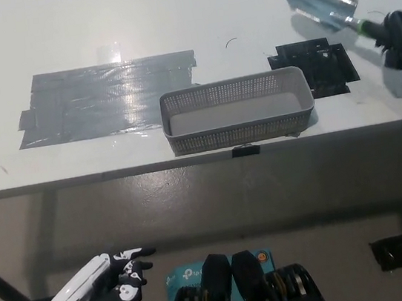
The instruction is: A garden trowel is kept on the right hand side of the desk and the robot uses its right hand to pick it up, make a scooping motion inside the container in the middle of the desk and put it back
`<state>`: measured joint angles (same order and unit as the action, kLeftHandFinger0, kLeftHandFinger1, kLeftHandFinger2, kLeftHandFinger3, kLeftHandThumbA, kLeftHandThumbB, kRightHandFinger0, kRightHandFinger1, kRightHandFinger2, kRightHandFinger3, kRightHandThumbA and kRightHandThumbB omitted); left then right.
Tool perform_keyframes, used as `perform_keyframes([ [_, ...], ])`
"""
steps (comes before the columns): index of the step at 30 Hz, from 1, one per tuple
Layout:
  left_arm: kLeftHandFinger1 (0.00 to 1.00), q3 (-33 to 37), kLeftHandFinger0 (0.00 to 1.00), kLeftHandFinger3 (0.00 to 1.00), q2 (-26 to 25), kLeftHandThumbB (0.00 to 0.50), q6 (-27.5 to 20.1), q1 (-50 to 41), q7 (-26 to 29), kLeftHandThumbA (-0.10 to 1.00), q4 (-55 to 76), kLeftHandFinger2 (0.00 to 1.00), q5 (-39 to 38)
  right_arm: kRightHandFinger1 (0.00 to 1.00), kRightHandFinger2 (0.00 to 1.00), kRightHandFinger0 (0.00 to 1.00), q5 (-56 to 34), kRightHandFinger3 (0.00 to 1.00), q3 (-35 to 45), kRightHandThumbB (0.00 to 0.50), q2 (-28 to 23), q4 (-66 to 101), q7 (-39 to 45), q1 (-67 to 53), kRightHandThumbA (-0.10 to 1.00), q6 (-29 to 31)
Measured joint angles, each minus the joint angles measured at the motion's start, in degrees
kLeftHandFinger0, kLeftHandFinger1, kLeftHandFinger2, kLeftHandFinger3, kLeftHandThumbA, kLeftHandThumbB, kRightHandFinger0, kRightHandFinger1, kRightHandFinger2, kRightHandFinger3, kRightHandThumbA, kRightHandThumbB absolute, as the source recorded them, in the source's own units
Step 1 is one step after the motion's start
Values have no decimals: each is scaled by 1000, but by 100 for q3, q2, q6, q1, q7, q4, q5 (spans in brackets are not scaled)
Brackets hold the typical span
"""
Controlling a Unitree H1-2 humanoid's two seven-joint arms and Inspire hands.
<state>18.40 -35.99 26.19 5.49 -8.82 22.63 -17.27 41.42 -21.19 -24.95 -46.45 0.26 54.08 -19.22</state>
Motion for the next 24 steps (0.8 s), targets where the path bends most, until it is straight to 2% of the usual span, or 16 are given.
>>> perform_keyframes([
  [1,884,-1,835,1000,-1,234,0,7,-10,1000,-5,922,1,41,356,0,0,751,0,0,-73,82,42,0,-63,1],
  [2,884,-3,834,1000,0,233,0,20,-18,1000,-15,922,4,380,610,286,0,763,1,0,-172,202,106,-3,-98,12],
  [3,881,-3,830,1000,-1,217,-1,30,-24,1000,-31,921,7,294,480,198,-2,617,3,0,-278,335,162,-12,-100,26],
  [4,878,-5,828,1000,0,212,0,36,-27,1000,-48,919,11,229,412,145,-4,663,5,0,-408,518,240,-26,-86,33],
  [5,875,-7,827,1000,-1,213,0,37,-28,1000,-63,917,15,97,230,45,-6,589,6,0,-537,725,311,-38,-80,46],
  [6,874,-9,830,1000,-1,215,-1,37,-28,1000,-75,916,22,23,166,0,-8,491,7,0,-647,870,377,-47,-100,62],
  [7,874,-9,832,1000,0,216,-1,39,-29,1000,-80,916,32,1,59,0,-16,389,7,0,-756,1078,450,-63,-100,83],
  [8,874,-11,833,1000,0,228,0,41,-30,1000,-87,916,39,0,6,0,-24,157,7,10,-841,1216,508,-73,-100,116],
  [9,874,-15,834,1000,0,232,0,45,-31,1000,-97,916,45,0,22,0,-47,67,11,27,-949,1391,594,-88,-100,178],
  [10,874,-15,835,1000,2,232,-1,53,-31,1000,-103,917,48,0,83,0,-73,37,31,40,-1086,1674,676,-156,-100,237],
  [12,873,-19,837,1000,3,235,-1,53,-32,1000,-112,910,55,0,196,0,-111,1,56,174,-1261,2129,813,-295,-100,328],
  [16,868,-25,827,1000,3,220,-1,55,-57,1000,-122,904,78,9,296,0,-255,4,116,281,-1498,3063,1119,-675,-100,492],
  [21,865,-37,820,1000,-26,203,-1,56,-99,1000,-121,901,77,14,300,0,-419,15,136,262,-1686,4032,1539,-1089,-100,595],
  [22,863,-39,819,1000,-35,204,-1,57,-114,1000,-121,899,77,49,338,0,-477,182,144,219,-1725,4218,1672,-1163,-100,626],
  [23,863,-39,819,1000,-36,205,0,63,-124,1000,-122,898,78,45,327,0,-511,109,144,160,-1765,4331,1771,-1208,-100,652],
  [24,862,-39,820,1000,-37,203,0,68,-129,1000,-122,896,79,39,319,0,-550,24,144,164,-1817,4429,1884,-1250,-100,685],
])
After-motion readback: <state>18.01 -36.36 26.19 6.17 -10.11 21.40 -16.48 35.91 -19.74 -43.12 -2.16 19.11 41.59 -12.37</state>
